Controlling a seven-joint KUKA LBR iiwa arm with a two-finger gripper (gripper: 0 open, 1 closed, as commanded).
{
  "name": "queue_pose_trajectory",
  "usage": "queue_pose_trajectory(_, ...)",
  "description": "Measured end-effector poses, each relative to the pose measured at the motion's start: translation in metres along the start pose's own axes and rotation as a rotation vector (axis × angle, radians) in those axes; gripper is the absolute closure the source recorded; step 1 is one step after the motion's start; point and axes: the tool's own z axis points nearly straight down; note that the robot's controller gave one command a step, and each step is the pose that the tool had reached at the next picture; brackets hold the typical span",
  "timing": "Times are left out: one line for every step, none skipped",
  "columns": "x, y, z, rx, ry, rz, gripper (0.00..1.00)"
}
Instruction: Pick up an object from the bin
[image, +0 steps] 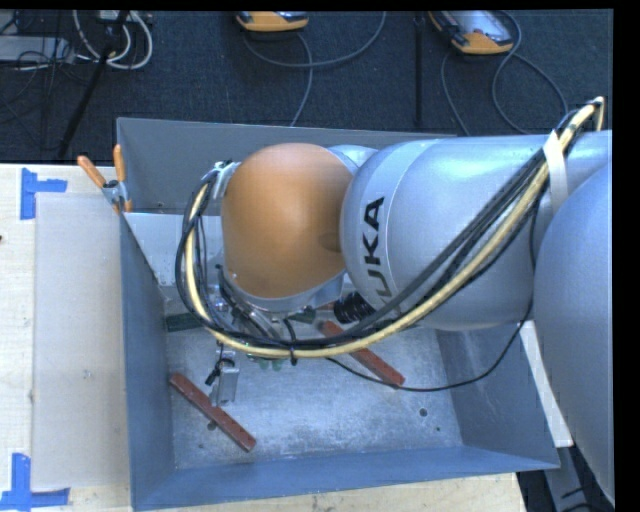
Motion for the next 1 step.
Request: queue_pose_trajectory(-0.0996, -0.034, 0.0919, -0.001, -0.008, -0.267, 0.0)
